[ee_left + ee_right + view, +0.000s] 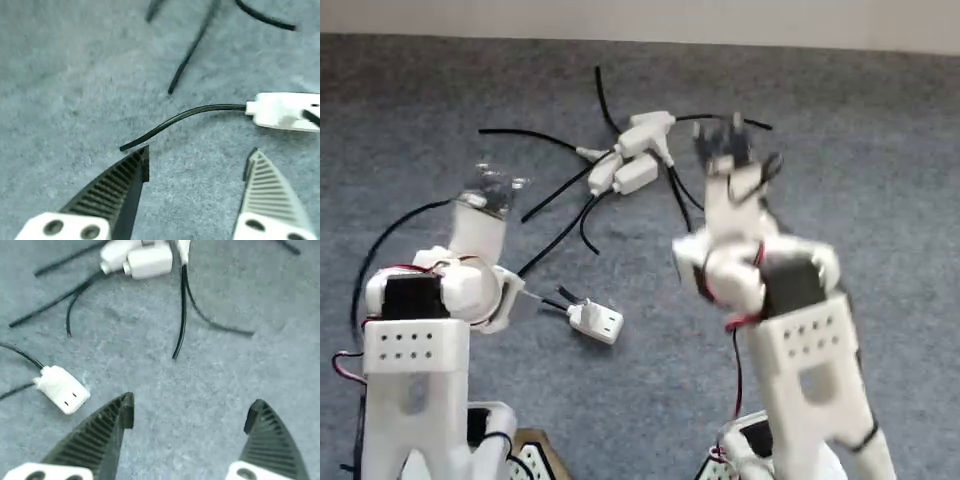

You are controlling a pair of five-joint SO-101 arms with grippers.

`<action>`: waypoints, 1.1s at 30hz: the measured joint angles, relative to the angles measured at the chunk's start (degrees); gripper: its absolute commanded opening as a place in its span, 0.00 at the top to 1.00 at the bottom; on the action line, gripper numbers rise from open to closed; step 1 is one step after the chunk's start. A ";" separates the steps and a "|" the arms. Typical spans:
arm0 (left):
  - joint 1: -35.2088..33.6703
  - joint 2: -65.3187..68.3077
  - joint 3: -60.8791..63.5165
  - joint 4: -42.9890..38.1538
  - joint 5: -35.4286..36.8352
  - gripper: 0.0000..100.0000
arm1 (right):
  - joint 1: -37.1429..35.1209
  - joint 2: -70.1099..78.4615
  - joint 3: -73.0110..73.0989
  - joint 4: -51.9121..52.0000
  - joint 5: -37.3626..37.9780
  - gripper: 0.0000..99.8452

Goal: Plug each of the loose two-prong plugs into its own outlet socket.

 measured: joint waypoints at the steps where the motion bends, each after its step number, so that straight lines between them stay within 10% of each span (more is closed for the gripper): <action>1: 0.62 -0.35 -0.97 0.88 0.00 0.60 | 0.00 -2.81 6.77 -2.73 0.00 0.66; 10: 5.80 -8.97 1.05 2.99 0.00 0.55 | 0.70 -13.19 36.48 -17.58 3.78 0.66; 22: 9.67 -9.93 1.58 13.89 -3.08 0.55 | 0.70 -13.36 37.63 -19.69 3.78 0.66; 33: 9.23 -7.12 1.58 6.42 -2.73 0.55 | 0.70 -13.36 37.71 -19.69 3.78 0.66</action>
